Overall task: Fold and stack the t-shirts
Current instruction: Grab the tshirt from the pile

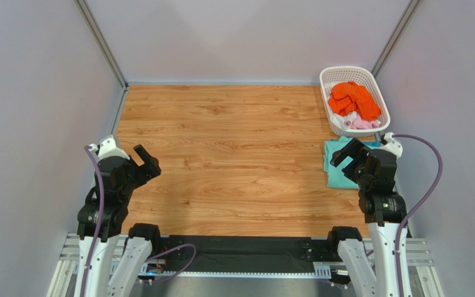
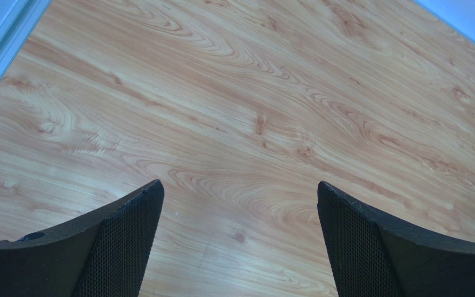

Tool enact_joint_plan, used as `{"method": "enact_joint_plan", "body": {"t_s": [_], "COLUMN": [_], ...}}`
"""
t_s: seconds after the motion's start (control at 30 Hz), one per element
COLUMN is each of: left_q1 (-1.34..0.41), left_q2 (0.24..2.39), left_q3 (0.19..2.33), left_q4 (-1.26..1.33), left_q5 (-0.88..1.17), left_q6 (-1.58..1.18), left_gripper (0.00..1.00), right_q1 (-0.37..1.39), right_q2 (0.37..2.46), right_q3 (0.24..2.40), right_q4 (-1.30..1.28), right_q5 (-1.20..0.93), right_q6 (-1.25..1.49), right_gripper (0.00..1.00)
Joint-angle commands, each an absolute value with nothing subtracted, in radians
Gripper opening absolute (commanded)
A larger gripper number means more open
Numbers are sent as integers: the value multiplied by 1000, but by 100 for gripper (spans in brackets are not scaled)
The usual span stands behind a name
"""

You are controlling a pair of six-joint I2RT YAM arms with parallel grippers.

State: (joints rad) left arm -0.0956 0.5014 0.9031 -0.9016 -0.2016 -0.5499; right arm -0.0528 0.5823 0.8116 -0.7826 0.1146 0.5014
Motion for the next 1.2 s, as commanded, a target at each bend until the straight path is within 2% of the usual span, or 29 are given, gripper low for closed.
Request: {"method": "enact_joint_plan", "body": {"t_s": [0.0, 0.17, 0.43, 0.73, 0.9, 1.07, 1.17], "left_q1": [-89, -89, -89, -87, -78, -63, -52], "left_q2": [499, 520, 548, 586, 600, 621, 635], "left_q3": [899, 897, 894, 897, 897, 896, 897], "left_q4": [-905, -907, -904, -908, -907, -907, -905], "left_q5": [-173, -161, -117, -94, -95, -86, -75], "left_q6": [-522, -517, -511, -506, -508, -508, -508], "left_gripper": [100, 100, 100, 100, 100, 100, 100], "right_q1": [-46, -48, -52, -121, -137, -144, -149], "right_q2": [632, 799, 1244, 1785, 1979, 2147, 2197], "right_q3": [845, 934, 1374, 1875, 2055, 2198, 2221], "right_q4": [-713, -648, -614, -731, -755, -758, -756], "right_q5": [20, 95, 164, 252, 270, 264, 265], "right_q6": [398, 434, 283, 186, 132, 115, 115], "right_gripper": [100, 100, 100, 98, 96, 92, 81]}}
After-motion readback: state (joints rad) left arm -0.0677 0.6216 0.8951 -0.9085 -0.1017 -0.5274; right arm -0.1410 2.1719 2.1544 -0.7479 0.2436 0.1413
